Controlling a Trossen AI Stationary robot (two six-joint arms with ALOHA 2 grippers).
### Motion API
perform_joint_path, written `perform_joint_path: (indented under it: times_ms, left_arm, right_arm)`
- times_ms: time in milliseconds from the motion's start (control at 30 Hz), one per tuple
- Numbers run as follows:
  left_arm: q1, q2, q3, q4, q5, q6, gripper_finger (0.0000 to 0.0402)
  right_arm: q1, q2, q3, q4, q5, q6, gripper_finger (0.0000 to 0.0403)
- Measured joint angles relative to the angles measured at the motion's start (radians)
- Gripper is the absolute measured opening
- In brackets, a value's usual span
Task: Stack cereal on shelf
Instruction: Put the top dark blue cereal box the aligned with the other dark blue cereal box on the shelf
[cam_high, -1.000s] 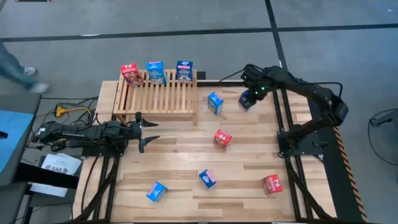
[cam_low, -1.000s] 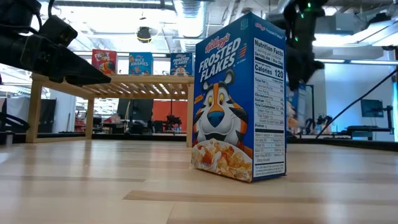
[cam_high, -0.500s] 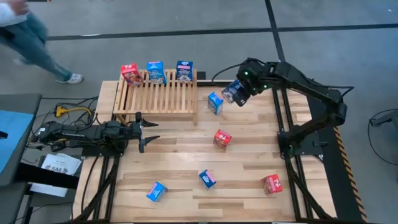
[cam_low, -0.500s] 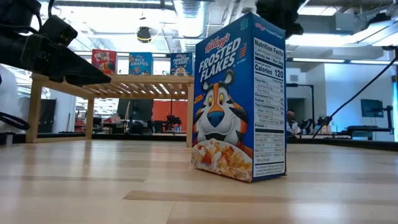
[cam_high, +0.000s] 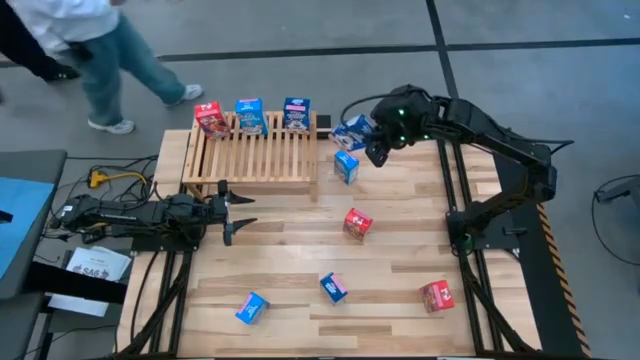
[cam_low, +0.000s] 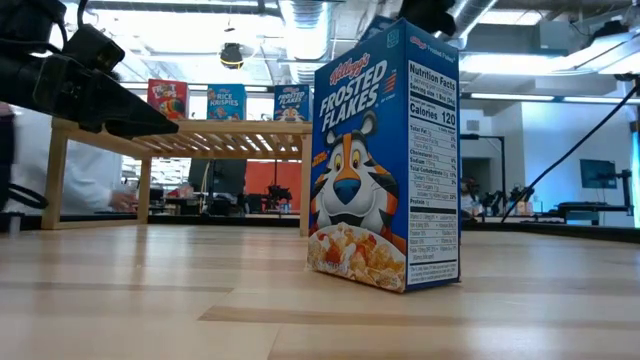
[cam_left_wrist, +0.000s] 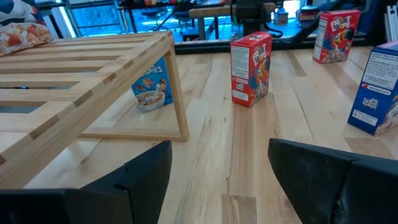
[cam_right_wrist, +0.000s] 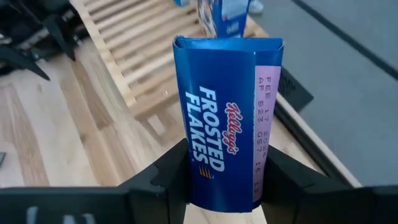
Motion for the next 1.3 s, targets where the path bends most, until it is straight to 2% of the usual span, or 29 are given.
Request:
perform_joint_path:
  times_ms: [300, 533, 700, 1100, 1300]
  left_arm:
    - [0.0, 0.0, 0.0, 0.0, 0.0, 0.0, 0.0258]
    - [0.0, 0.0, 0.0, 0.0, 0.0, 0.0, 0.0258]
    - [0.0, 0.0, 0.0, 0.0, 0.0, 0.0, 0.0258]
    - [0.0, 0.0, 0.0, 0.0, 0.003, 0.0, 0.0258]
    - [0.0, 0.0, 0.0, 0.0, 0.004, 0.0, 0.0258]
  right_arm:
    - [0.0, 0.002, 0.0, 0.197, -0.001, -0.094, 0.0177]
    - [0.016, 0.103, 0.009, 0.312, -0.006, -0.21, 0.0177]
    - [0.024, 0.21, 0.08, 0.247, -0.005, -0.279, 0.0177]
    - [0.058, 0.423, 0.355, 0.049, -0.006, -0.54, 0.0177]
    - [0.052, 0.494, 0.403, -0.004, -0.002, -0.607, 0.0177]
